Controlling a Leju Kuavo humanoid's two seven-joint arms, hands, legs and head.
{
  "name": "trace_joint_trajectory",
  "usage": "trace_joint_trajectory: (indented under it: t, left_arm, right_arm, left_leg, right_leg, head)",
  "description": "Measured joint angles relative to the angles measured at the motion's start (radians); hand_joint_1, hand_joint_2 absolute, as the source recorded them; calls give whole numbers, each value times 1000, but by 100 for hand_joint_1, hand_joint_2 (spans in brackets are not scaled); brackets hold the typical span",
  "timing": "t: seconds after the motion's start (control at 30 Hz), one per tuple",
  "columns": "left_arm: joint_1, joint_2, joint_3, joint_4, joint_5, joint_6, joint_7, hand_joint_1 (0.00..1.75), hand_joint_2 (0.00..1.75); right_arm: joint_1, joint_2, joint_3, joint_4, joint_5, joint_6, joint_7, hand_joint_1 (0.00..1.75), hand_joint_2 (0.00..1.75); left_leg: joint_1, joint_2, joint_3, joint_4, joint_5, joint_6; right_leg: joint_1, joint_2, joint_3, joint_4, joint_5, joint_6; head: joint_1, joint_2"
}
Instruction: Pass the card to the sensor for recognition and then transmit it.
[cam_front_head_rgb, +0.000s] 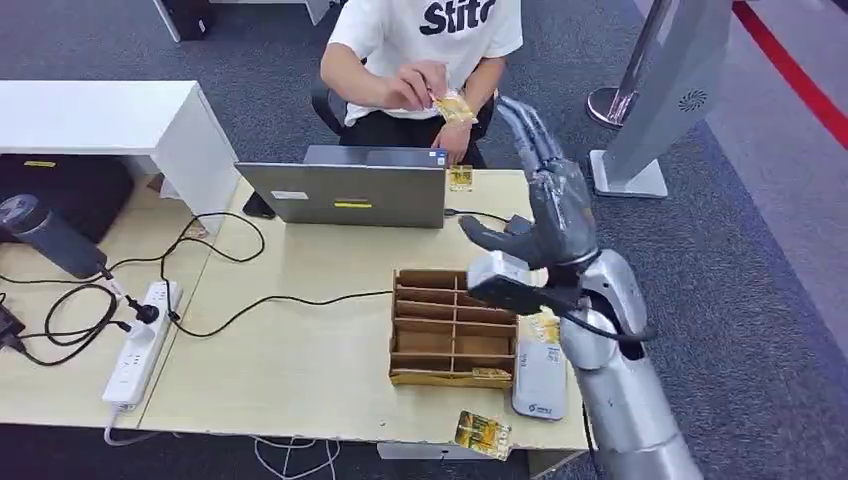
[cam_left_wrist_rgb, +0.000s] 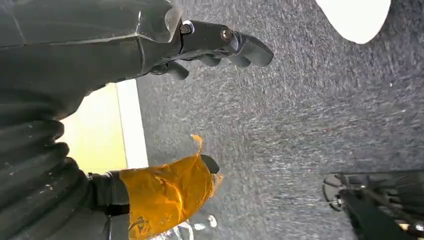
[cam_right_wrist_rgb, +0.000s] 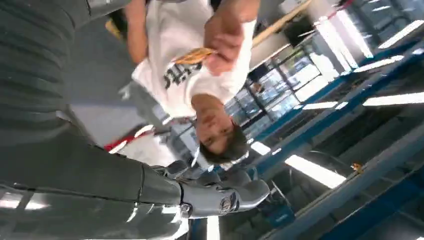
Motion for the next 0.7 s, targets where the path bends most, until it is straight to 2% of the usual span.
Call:
trace_joint_trajectory:
  t: [0.1,0.2,0.23,0.33,0.37,0.43,0.47,0.57,0.7]
  left_arm:
    - [-9,-2,0,0,-27,-4,0,0,175]
    - [-21,-5,-2,0,-48,-5,0,0,175]
    - [-25,-7,-2,1,-51,-5,0,0,175]
    - [-34,-10,-2,1,-61,-8,3,0,175]
    - [-36,-12,-2,1,-63,-8,3,0,175]
    - [-39,-14,-2,1,-69,-9,8,0,175]
    - [-40,-14,-2,1,-72,-9,9,0,175]
    - [-41,-15,-2,1,-77,-9,10,0,175]
    - [-42,-18,-2,1,-82,-9,10,0,175]
  right_arm:
    - [-116,16,49,132,89,-18,107,0,175]
    - [-213,33,61,275,163,-35,187,0,175]
    - [-239,36,61,312,179,-42,199,0,0]
    - [-290,52,60,430,201,-55,214,0,0]
    - [-300,56,59,457,206,-57,214,0,175]
    - [-313,65,58,505,213,-60,212,0,175]
    - [-316,69,55,523,214,-59,209,164,175]
    - [-319,81,48,558,211,-52,191,175,175]
    - [-318,93,30,584,206,-41,167,175,175]
  left_leg:
    - [0,-2,0,0,0,0]
    - [0,-2,0,0,0,0]
    - [0,-2,-1,0,0,0]
    - [0,-3,-1,0,0,0]
    - [0,-3,0,0,0,0]
    - [0,-3,-1,0,0,0]
    - [0,-3,-1,0,0,0]
    - [0,-3,-1,0,0,0]
    - [0,-3,-1,0,0,0]
  right_leg:
    - [0,-2,0,0,0,0]
    - [0,-2,0,0,0,1]
    - [0,-2,0,0,0,1]
    - [0,-2,0,0,1,1]
    - [0,-2,0,-1,1,1]
    - [0,-2,0,-1,0,1]
    - [0,-2,0,-1,0,1]
    - [0,-2,-1,-1,0,1]
    - [0,-2,-1,-1,0,1]
  head:
    - [0,0]
    - [0,0]
    - [0,0]
    - [0,0]
    - [0,0]
    - [0,0]
    - [0,0]
    - [0,0]
    - [0,0]
